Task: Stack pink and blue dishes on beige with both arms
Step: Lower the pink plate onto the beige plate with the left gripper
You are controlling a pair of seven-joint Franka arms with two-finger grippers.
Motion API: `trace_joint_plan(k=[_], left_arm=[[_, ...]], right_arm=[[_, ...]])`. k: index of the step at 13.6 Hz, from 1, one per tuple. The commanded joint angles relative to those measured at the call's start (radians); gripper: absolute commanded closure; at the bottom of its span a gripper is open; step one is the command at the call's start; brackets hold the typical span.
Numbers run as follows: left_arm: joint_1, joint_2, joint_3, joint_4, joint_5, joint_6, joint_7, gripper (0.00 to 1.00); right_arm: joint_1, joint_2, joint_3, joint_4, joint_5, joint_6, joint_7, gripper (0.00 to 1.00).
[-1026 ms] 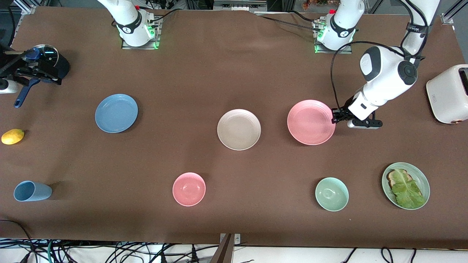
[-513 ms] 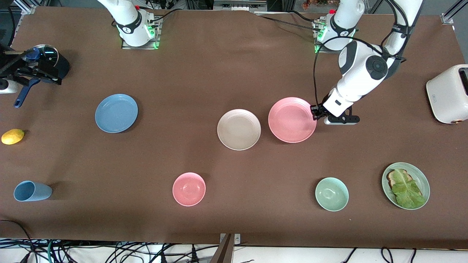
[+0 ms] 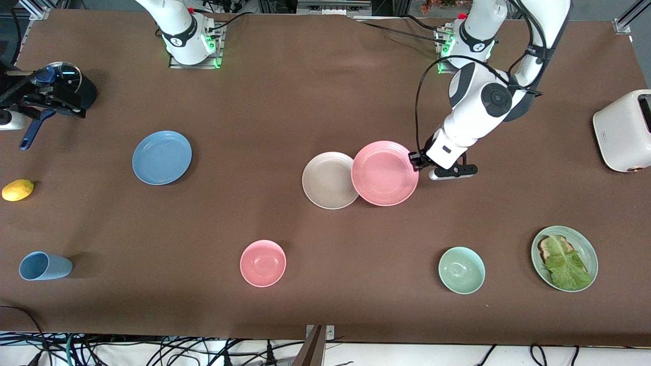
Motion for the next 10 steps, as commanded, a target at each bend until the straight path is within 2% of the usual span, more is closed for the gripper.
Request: trace_joint_plan(k=[1,3,5,8,10], left_arm=[[-0.117,0.067,0.081,0.075,0.033,-0.007,-0.081,1.0],[-0.176,0.105,0.106,0.099,0.039,0.005,-0.129,1.0],[-0.247,0.145,0.152,0.133,0.118,0.016,-0.226,1.0],[-0.299,0.195,0.153,0.187,0.228,0.016,-0.385,1.0],[-0.315,0.209,0.153,0.208,0.232,0.016,-0.423,1.0]], right_arm=[[-0.001,-0.007,0.005,0.012,-0.002,-0.017,-0.001,0.0],[-0.001,-0.007,0.005,0.012,-0.002,-0.017,-0.001,0.0],[-0.001,-0.007,0.005,0.012,-0.002,-0.017,-0.001,0.0],[-0.001,-0.007,0.005,0.012,-0.002,-0.018,-0.001,0.0],[-0.001,-0.007,0.005,0.012,-0.002,-0.018,-0.001,0.0]])
